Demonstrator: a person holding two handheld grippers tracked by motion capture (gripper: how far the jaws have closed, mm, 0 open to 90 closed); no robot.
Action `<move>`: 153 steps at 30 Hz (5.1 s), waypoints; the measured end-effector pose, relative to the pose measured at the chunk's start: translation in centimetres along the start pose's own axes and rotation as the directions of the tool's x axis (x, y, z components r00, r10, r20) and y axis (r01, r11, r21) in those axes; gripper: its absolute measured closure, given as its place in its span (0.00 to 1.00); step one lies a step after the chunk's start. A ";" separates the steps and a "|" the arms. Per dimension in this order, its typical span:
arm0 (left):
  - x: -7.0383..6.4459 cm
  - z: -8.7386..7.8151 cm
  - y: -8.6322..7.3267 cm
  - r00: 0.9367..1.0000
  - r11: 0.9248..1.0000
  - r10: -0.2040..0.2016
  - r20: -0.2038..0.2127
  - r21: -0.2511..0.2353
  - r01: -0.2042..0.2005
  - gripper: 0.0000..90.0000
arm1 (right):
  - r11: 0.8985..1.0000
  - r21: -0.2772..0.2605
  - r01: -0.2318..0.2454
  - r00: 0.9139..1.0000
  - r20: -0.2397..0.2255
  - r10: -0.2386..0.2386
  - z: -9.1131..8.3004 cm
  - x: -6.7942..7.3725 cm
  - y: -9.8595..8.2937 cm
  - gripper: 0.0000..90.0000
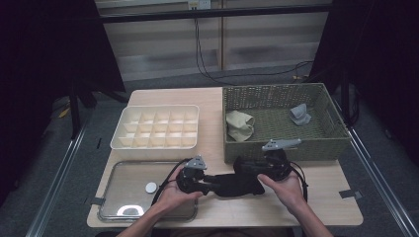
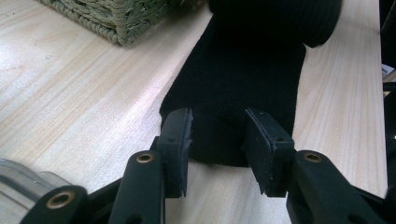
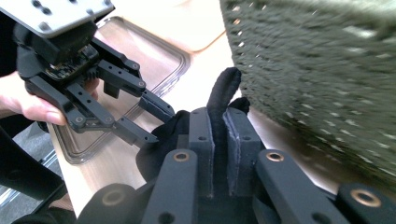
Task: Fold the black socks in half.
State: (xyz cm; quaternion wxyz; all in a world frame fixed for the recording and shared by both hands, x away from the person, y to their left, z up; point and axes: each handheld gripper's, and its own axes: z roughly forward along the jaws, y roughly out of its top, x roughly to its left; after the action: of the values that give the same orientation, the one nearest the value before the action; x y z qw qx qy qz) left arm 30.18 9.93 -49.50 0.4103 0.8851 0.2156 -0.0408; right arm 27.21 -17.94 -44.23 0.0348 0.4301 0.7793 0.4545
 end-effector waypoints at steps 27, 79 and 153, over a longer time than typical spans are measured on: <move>-0.8 -1.5 -0.2 1.000 0.999 0.004 0.016 -0.032 -0.003 0.65 | 0.997 0.045 0.062 0.995 -0.082 -0.058 3.2 1.7 -0.3 0.71; -1.6 -0.9 -0.3 0.998 0.999 0.042 0.041 0.007 -0.043 0.62 | 0.997 0.074 0.005 0.986 -0.164 0.007 6.7 2.0 0.6 0.91; -0.7 4.7 3.6 0.997 0.998 0.060 0.044 -0.006 -0.059 0.75 | 0.993 0.078 -0.094 0.990 0.115 0.084 -0.3 -3.0 -5.5 0.62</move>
State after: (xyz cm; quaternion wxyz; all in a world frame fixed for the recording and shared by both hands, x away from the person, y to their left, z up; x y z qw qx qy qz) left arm 31.52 4.19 -49.88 0.4182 0.8890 0.1802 -0.0475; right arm 25.43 -21.40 -49.16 0.0399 0.4902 0.7744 0.3980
